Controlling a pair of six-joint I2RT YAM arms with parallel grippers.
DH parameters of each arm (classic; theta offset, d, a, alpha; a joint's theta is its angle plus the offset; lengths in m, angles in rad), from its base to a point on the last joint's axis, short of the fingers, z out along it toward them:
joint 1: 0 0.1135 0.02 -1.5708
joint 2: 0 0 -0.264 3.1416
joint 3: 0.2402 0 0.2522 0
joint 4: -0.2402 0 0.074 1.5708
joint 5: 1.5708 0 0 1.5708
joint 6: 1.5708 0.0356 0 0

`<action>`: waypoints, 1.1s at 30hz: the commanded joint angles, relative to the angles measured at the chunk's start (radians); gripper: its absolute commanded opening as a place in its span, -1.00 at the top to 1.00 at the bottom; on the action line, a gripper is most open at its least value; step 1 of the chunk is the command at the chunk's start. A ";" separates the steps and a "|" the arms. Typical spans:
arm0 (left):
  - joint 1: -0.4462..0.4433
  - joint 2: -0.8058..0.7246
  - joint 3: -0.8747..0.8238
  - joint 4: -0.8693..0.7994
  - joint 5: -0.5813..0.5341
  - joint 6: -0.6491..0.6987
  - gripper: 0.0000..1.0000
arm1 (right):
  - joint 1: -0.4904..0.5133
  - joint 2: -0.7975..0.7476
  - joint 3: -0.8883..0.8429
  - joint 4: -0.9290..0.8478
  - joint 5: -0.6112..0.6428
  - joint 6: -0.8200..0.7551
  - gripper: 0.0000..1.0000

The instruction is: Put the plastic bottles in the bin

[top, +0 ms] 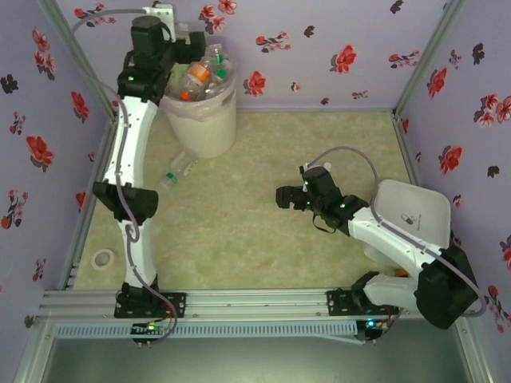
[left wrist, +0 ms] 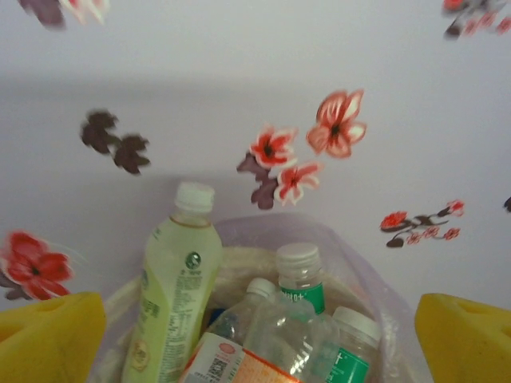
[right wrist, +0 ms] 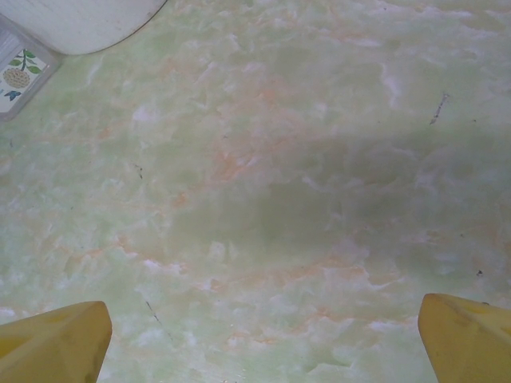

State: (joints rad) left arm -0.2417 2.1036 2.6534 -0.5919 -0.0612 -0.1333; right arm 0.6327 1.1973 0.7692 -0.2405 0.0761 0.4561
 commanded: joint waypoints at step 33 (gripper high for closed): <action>0.269 -0.235 -1.328 0.294 0.356 -0.054 -0.99 | -0.003 0.094 0.030 0.044 -0.025 0.004 -0.99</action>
State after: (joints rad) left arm 0.0566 1.8339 1.3308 -0.3096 0.2623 -0.2550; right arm 0.6327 1.2797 0.7696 -0.1848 0.0483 0.4549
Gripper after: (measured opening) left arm 0.991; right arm 0.992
